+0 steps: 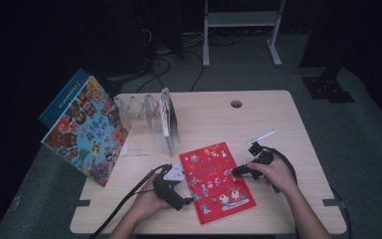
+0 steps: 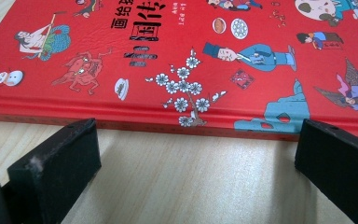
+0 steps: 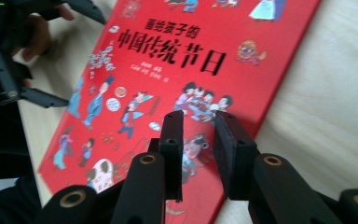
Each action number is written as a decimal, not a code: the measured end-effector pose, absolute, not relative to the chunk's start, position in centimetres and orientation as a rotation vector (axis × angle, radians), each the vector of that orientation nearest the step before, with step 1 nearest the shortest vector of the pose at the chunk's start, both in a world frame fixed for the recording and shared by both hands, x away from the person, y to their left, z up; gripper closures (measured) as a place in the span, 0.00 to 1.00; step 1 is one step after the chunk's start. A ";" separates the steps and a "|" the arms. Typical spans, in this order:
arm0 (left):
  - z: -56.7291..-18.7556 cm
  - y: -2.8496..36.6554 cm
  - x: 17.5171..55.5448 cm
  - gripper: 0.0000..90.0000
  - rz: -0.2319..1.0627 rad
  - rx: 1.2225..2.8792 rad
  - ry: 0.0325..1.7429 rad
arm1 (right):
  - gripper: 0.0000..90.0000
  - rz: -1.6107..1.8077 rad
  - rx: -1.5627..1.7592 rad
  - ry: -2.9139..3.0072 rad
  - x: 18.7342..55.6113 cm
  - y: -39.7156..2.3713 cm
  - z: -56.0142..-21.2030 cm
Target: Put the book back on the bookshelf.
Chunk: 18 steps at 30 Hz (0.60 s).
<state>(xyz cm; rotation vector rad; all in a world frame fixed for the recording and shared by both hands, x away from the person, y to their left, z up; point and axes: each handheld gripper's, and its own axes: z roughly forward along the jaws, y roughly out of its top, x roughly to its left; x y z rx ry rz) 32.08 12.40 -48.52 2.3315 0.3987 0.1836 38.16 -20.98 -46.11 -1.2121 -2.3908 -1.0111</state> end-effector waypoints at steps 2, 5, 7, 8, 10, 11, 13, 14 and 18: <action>-48.5 12.4 32.1 0.00 0.184 2.331 0.398 | 0.78 -1.019 -1.231 -2.387 38.3 -21.1 -46.1; -48.5 12.4 32.1 0.00 0.183 2.331 0.399 | 0.78 -1.015 -1.263 -2.394 38.5 -21.4 -46.0; -48.5 12.4 32.1 0.00 0.183 2.331 0.399 | 0.78 -1.011 -1.282 -2.396 38.6 -21.6 -45.9; -48.5 12.4 32.1 0.00 0.183 2.331 0.399 | 0.78 -1.004 -1.293 -2.401 38.7 -21.6 -45.9; -48.5 12.4 32.1 0.00 0.183 2.331 0.399 | 0.78 -0.974 -1.317 -2.420 39.0 -21.7 -46.0; -48.5 12.4 32.1 0.00 0.183 2.331 0.399 | 0.78 -0.964 -1.321 -2.418 39.1 -21.7 -46.1; -48.5 12.4 32.1 0.00 0.183 2.331 0.399 | 0.79 -0.950 -1.320 -2.416 39.2 -21.6 -46.5; -48.5 12.4 32.1 0.00 0.183 2.331 0.399 | 0.79 -0.957 -1.316 -2.409 39.2 -21.6 -46.5; -48.5 12.4 32.1 0.00 0.183 2.331 0.400 | 0.79 -0.949 -1.324 -2.404 39.4 -21.5 -46.5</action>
